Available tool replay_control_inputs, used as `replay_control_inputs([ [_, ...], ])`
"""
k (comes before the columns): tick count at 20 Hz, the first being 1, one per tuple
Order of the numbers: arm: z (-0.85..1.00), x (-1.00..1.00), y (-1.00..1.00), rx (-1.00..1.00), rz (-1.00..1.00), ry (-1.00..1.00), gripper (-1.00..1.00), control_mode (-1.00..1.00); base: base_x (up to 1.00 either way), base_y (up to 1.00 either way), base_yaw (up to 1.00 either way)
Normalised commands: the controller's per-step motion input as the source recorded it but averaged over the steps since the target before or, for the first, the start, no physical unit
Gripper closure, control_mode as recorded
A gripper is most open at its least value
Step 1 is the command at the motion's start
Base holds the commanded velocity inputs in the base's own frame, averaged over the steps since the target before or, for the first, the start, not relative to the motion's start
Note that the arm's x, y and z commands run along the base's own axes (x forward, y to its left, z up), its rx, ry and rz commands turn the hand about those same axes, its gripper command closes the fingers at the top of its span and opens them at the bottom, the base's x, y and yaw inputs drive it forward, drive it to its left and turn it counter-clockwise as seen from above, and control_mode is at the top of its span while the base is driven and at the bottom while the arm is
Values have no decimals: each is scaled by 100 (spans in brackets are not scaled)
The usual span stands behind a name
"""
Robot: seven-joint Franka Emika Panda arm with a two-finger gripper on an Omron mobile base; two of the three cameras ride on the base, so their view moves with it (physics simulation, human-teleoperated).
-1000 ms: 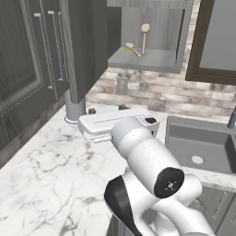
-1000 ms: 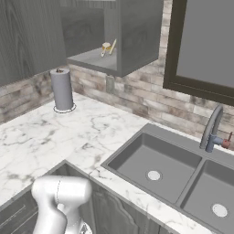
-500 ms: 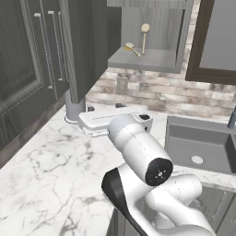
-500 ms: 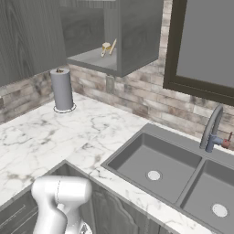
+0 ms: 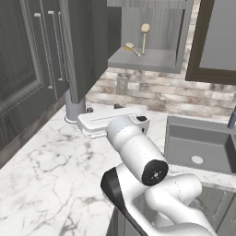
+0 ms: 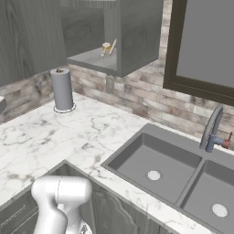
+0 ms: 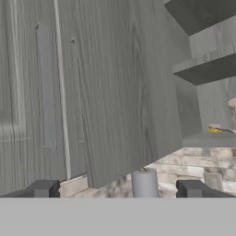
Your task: Pick up the dish brush and dish brush from the sink, and place them back in the cabinet, and close the cabinet door.
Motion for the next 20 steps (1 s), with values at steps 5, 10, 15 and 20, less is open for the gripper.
replay_control_inputs([
  [5,0,3,22,0,-1,0,-100,-100,0,0,0],
  [10,0,6,15,0,-1,0,-100,-100,0,0,0],
  [15,0,11,4,0,-1,0,-100,-100,0,0,0],
  [20,0,16,0,0,-1,0,-100,-100,0,0,0],
])
